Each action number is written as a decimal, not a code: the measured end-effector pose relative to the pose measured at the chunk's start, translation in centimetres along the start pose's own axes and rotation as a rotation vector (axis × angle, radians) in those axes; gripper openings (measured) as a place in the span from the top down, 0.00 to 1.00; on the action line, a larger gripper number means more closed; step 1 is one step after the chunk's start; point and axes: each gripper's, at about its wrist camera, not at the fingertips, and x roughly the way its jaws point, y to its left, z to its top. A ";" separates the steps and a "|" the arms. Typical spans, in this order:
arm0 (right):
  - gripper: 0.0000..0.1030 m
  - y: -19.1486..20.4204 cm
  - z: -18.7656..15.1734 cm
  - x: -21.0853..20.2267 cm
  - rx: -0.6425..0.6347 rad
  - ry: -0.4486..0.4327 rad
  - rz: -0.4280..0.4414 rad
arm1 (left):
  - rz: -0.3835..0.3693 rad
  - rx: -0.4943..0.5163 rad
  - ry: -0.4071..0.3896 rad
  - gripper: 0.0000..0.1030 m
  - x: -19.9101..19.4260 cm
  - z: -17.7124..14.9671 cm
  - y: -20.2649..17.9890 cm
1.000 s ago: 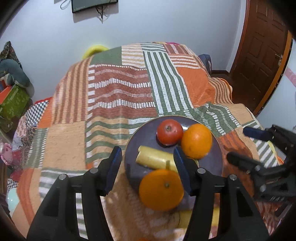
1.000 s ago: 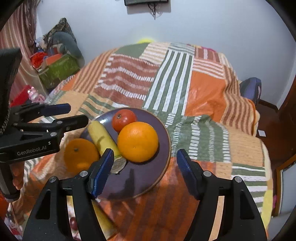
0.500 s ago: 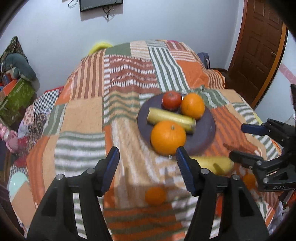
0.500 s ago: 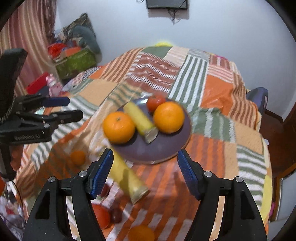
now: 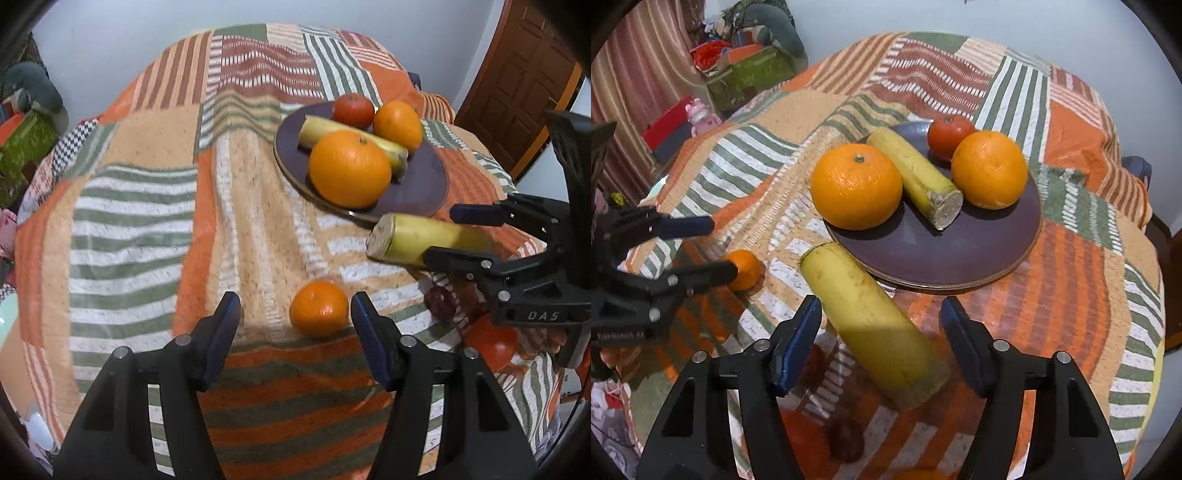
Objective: Organize fruits
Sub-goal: 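Grasp the second yellow squash with the right tool while the left tool grasps a tangerine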
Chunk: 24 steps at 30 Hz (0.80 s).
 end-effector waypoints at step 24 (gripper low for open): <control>0.65 1.0 -0.5 -1.0 -0.086 -0.035 -0.024 | -0.023 0.021 -0.006 0.67 0.6 -0.2 -1.1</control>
